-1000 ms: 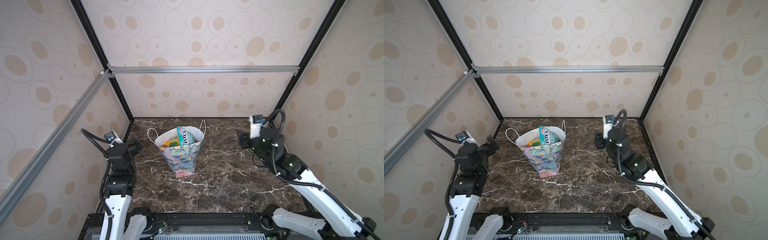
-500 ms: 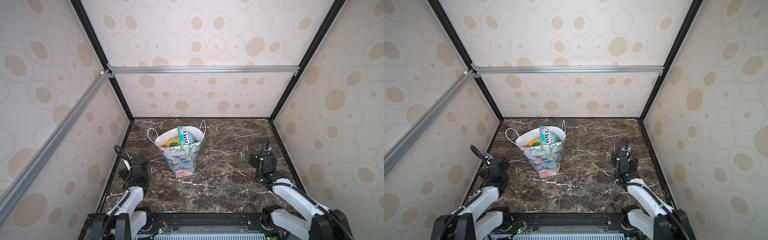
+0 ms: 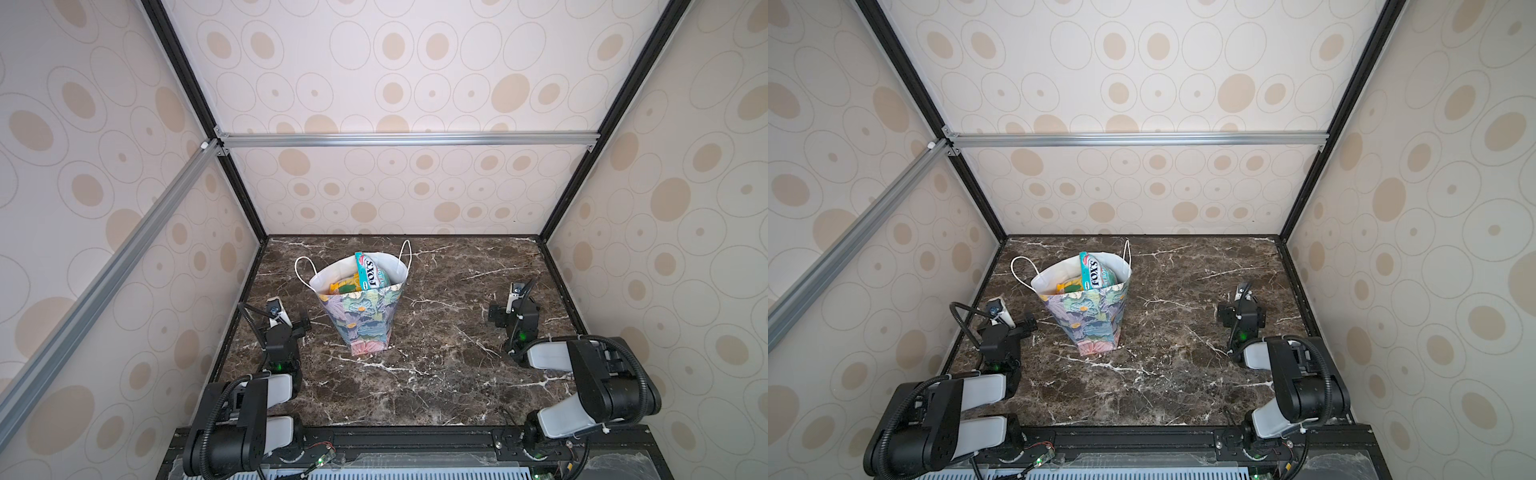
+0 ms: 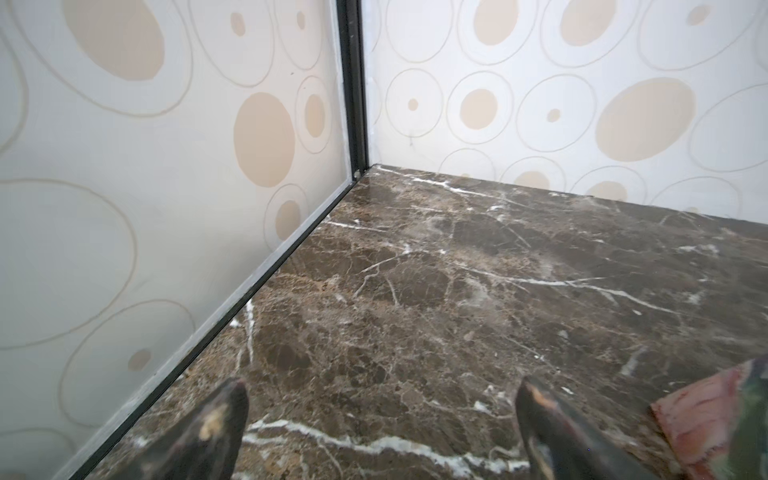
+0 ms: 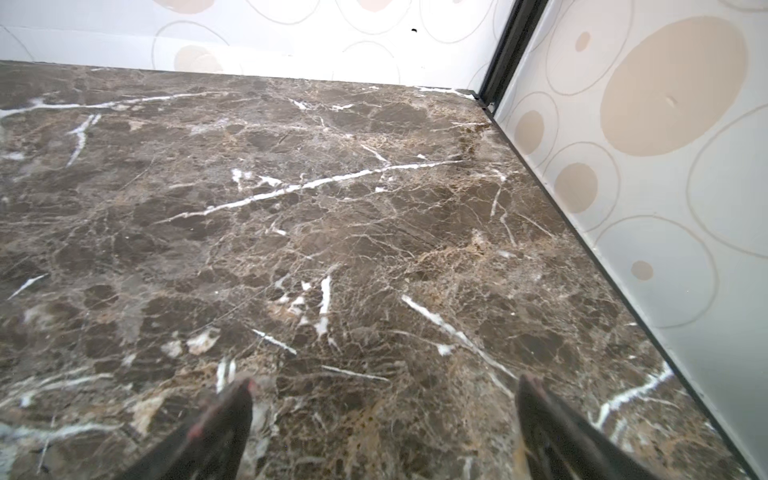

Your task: Place the snacks into the paper bag

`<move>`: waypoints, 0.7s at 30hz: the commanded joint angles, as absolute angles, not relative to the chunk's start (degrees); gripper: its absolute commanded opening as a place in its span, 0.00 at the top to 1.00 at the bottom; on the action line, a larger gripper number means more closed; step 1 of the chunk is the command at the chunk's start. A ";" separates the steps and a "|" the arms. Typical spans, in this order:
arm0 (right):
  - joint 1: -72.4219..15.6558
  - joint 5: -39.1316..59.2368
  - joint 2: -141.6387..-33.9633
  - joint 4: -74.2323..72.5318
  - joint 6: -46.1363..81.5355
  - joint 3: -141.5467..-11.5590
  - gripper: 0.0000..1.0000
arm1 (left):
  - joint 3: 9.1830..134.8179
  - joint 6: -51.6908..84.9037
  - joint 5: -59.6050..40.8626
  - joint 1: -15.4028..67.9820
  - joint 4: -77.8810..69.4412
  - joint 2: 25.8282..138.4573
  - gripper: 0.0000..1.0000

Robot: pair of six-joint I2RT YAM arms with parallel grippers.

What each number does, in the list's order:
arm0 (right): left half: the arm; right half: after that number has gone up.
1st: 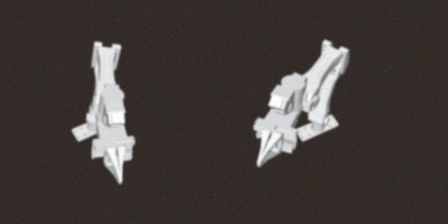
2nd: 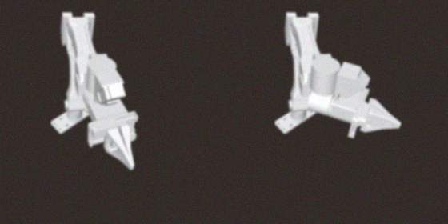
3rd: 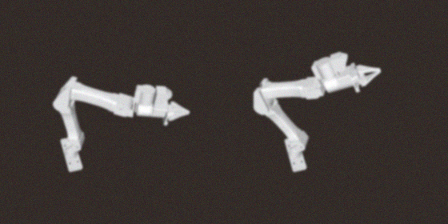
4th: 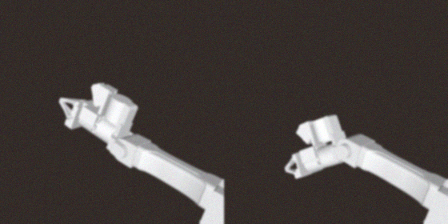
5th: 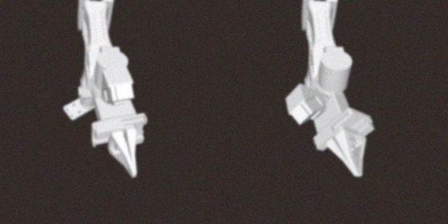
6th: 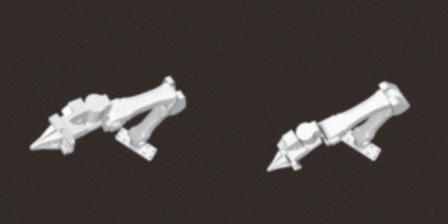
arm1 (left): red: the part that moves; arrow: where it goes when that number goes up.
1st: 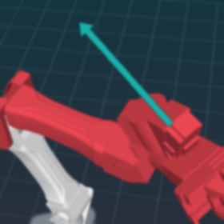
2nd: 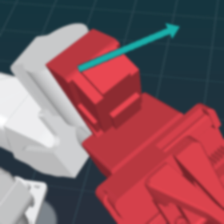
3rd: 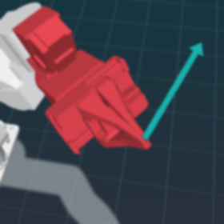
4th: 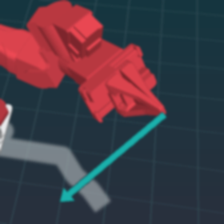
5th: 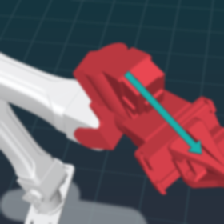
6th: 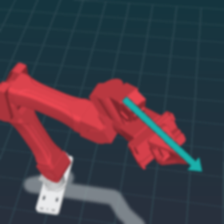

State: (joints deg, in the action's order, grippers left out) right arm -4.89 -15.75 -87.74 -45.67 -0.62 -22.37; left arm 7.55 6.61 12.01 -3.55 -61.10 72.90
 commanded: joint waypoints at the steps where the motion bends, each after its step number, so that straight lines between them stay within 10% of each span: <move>1: -5.26 -10.37 -87.90 -47.65 -1.90 -22.87 0.00 | 6.00 3.02 7.16 -3.87 -68.70 71.69 0.00; 7: -5.26 -10.45 -88.23 -47.83 -1.67 -23.20 0.00 | 7.46 4.52 -7.86 -3.69 -67.90 73.08 0.00; 21: -5.07 -10.19 -88.18 -47.63 -1.54 -23.20 0.00 | 14.48 0.44 -0.52 0.38 -71.13 88.70 0.00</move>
State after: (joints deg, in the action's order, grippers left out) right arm -5.13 -10.46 -87.85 -46.35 -0.97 -22.39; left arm 13.74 2.07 -1.37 0.71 -68.88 89.06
